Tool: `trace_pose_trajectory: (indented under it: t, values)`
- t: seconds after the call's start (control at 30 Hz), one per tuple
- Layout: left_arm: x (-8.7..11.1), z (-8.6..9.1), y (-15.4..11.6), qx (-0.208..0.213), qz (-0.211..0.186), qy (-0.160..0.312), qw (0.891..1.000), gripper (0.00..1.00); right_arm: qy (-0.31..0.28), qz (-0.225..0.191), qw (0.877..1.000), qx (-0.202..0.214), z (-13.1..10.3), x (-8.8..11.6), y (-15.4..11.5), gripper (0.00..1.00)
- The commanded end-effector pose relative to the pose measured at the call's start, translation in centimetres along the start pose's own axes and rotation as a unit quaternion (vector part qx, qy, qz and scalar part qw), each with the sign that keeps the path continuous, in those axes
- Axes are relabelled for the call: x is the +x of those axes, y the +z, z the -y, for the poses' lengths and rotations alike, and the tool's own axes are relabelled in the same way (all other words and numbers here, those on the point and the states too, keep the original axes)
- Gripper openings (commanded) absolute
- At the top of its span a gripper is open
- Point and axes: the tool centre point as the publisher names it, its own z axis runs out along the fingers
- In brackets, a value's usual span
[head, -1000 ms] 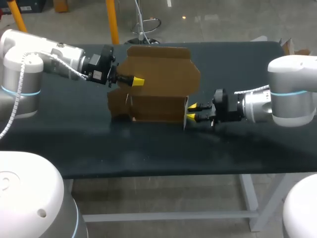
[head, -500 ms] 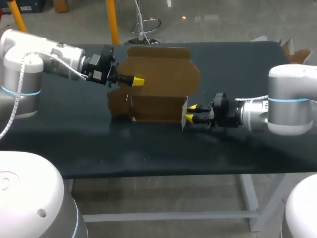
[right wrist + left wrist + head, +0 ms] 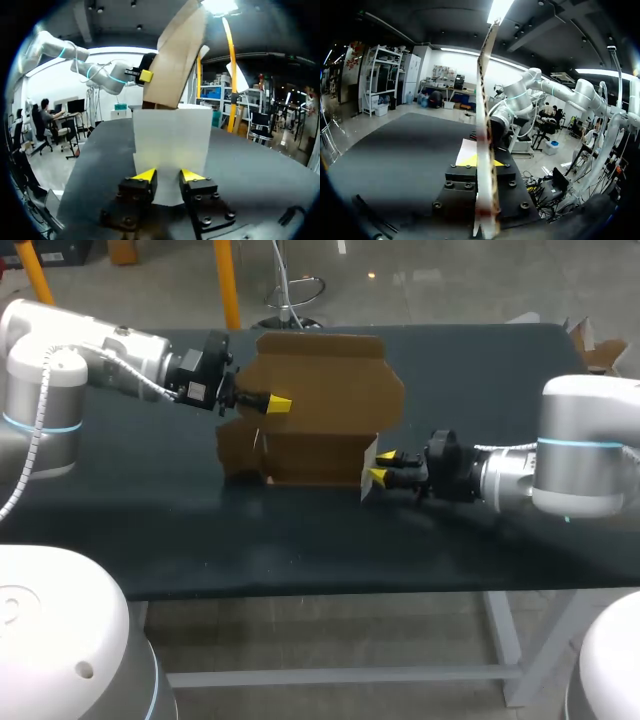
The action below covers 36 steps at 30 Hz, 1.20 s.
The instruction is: Assemble the packaging by folding the flat box into shape, placing the metal phone stand inside, and closing the box properly
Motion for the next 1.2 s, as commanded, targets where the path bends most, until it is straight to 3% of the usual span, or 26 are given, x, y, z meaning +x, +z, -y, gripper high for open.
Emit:
trace_pose_trajectory:
  t: [0.03, 0.7, 1.2]
  values:
    - [-0.1, -0.3, 0.1, -0.001, -0.002, 0.000, 1.000, 0.00, 0.007, 0.029, 1.000, -0.011, 0.0, 0.3, 0.6, 0.36]
    - [-0.1, -0.3, 0.1, -0.001, -0.002, 0.000, 1.000, 0.00, 0.073, 0.143, 0.987, -0.020, -0.1, -0.1, 1.6, 0.41]
    - [-0.1, -0.3, 0.1, -0.001, -0.002, 0.000, 1.000, 0.00, 0.112, 0.253, 0.961, -0.012, -0.2, 0.0, 2.0, 0.39]
